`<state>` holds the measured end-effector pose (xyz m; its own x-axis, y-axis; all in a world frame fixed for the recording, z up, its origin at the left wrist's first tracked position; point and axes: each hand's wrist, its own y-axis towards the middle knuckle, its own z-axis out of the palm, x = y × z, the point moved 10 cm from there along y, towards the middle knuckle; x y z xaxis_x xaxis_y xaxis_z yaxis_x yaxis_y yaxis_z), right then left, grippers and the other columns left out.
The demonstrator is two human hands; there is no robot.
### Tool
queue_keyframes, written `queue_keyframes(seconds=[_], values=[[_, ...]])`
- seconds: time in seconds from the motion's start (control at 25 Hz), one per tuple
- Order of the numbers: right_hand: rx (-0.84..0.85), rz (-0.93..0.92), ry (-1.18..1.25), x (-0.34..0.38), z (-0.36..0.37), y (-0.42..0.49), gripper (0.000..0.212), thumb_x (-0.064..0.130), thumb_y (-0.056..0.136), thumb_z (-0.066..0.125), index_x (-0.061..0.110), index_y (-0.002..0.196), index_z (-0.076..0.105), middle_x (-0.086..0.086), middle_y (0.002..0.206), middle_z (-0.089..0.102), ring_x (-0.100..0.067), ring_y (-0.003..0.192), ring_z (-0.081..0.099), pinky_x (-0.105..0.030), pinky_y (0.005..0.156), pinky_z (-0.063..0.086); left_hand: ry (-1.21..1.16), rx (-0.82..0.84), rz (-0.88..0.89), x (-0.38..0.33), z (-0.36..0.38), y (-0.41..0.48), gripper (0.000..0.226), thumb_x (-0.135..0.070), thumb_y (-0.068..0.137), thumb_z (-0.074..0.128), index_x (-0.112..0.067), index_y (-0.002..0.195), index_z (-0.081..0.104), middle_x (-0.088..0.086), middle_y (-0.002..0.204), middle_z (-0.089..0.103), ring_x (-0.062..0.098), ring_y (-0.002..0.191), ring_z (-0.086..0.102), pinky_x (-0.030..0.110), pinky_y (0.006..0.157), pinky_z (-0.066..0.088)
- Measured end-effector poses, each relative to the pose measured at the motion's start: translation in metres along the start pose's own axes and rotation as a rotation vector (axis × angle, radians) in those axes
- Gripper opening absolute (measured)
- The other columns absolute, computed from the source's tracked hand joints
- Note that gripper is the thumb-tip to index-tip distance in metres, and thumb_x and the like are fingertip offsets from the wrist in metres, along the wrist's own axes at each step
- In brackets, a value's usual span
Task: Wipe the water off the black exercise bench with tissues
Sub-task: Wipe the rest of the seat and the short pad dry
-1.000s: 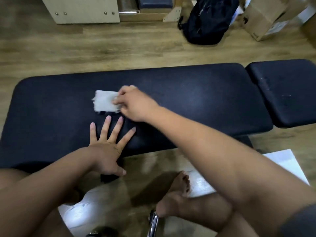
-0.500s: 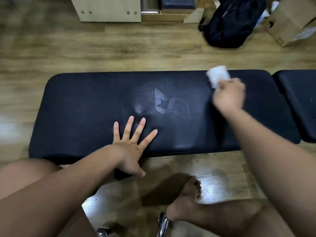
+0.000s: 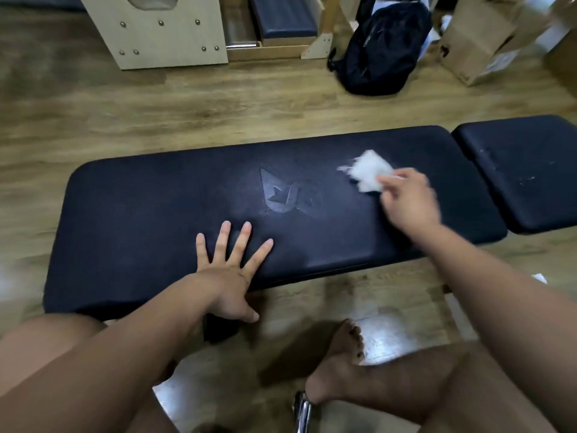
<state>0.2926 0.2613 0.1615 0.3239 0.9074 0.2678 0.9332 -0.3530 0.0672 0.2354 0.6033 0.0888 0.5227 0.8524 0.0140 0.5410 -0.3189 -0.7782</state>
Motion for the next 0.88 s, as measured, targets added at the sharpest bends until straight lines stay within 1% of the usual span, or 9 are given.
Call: queue_keyframes(seconds=[0.12, 0.28, 0.4, 0.56, 0.64, 0.72, 0.76, 0.84, 0.88], values=[[-0.041, 0.468, -0.065, -0.155, -0.050, -0.005, 0.055, 0.031, 0.071, 0.039, 0.019, 0.116, 0.068, -0.019, 0.120, 0.058, -0.044, 0.107, 0.055, -0.049, 0.094, 0.049, -0.011, 0.017, 0.002, 0.001, 0.002, 0.002, 0.125, -0.066, 0.078, 0.065, -0.043, 0.127, -0.048, 0.003, 0.128, -0.065, 0.039, 0.122, -0.057, 0.073, 0.105, -0.022], [-0.131, 0.480, -0.150, -0.123, -0.036, -0.052, 0.056, 0.028, 0.073, 0.034, 0.004, 0.112, 0.067, -0.032, 0.107, 0.053, -0.049, 0.099, 0.050, -0.047, 0.090, 0.044, 0.000, 0.033, 0.006, 0.001, 0.002, 0.002, 0.126, -0.067, 0.078, 0.065, -0.043, 0.129, -0.047, 0.004, 0.129, -0.064, 0.040, 0.123, -0.057, 0.073, 0.105, -0.023], [-0.191, 0.310, -0.054, -0.025, -0.011, -0.091, 0.044, 0.025, 0.073, 0.040, 0.011, 0.102, 0.069, -0.020, 0.101, 0.053, -0.040, 0.091, 0.049, -0.044, 0.081, 0.046, -0.014, 0.026, -0.005, 0.002, 0.001, 0.002, 0.126, -0.066, 0.078, 0.066, -0.043, 0.129, -0.047, 0.004, 0.130, -0.064, 0.039, 0.123, -0.057, 0.073, 0.106, -0.022], [-0.037, -0.117, 0.051, 0.140, 0.030, -0.140, 0.022, 0.028, 0.077, 0.052, 0.021, 0.091, 0.067, -0.004, 0.092, 0.056, -0.029, 0.081, 0.053, -0.038, 0.069, 0.045, 0.006, -0.018, -0.031, -0.001, -0.001, -0.002, 0.123, -0.067, 0.079, 0.064, -0.039, 0.131, -0.044, 0.006, 0.132, -0.063, 0.040, 0.126, -0.055, 0.072, 0.108, -0.020], [0.003, -0.344, 0.066, 0.171, 0.035, -0.148, 0.019, 0.031, 0.082, 0.055, 0.027, 0.094, 0.069, 0.002, 0.090, 0.057, -0.025, 0.079, 0.057, -0.037, 0.069, 0.044, 0.038, -0.060, -0.023, -0.001, 0.000, -0.003, 0.120, -0.069, 0.080, 0.061, -0.036, 0.133, -0.041, 0.007, 0.135, -0.061, 0.040, 0.129, -0.053, 0.071, 0.109, -0.020], [-0.001, -0.387, -0.007, 0.129, 0.025, -0.133, 0.022, 0.033, 0.082, 0.056, 0.031, 0.099, 0.070, 0.004, 0.093, 0.059, -0.024, 0.083, 0.059, -0.039, 0.074, 0.043, -0.043, -0.198, 0.060, 0.001, -0.008, -0.006, 0.117, -0.067, 0.081, 0.061, -0.040, 0.144, -0.033, 0.001, 0.146, -0.052, 0.035, 0.138, -0.045, 0.066, 0.112, -0.019], [0.004, -0.296, -0.068, 0.087, 0.017, -0.120, 0.022, 0.031, 0.083, 0.056, 0.030, 0.100, 0.070, 0.002, 0.097, 0.060, -0.026, 0.088, 0.059, -0.040, 0.077, 0.042, -0.125, -0.311, 0.112, 0.004, -0.017, -0.012, 0.110, -0.065, 0.083, 0.061, -0.042, 0.152, -0.021, -0.003, 0.154, -0.041, 0.031, 0.145, -0.036, 0.061, 0.116, -0.015], [-0.031, 0.047, -0.169, -0.034, -0.011, -0.093, 0.021, 0.028, 0.086, 0.055, 0.025, 0.098, 0.071, -0.006, 0.106, 0.060, -0.034, 0.097, 0.056, -0.043, 0.082, 0.043, -0.290, -0.588, 0.122, 0.028, -0.035, -0.029, 0.092, -0.059, 0.085, 0.063, -0.039, 0.158, 0.010, -0.004, 0.167, -0.010, 0.024, 0.155, -0.008, 0.051, 0.123, 0.001], [-0.038, 0.252, -0.170, -0.094, -0.029, -0.088, 0.023, 0.030, 0.086, 0.052, 0.021, 0.096, 0.071, -0.012, 0.108, 0.060, -0.039, 0.099, 0.055, -0.045, 0.083, 0.045, -0.333, -0.692, 0.034, 0.048, -0.037, -0.036, 0.090, -0.060, 0.085, 0.064, -0.034, 0.158, 0.018, -0.001, 0.168, 0.000, 0.025, 0.155, -0.001, 0.049, 0.124, 0.006]])
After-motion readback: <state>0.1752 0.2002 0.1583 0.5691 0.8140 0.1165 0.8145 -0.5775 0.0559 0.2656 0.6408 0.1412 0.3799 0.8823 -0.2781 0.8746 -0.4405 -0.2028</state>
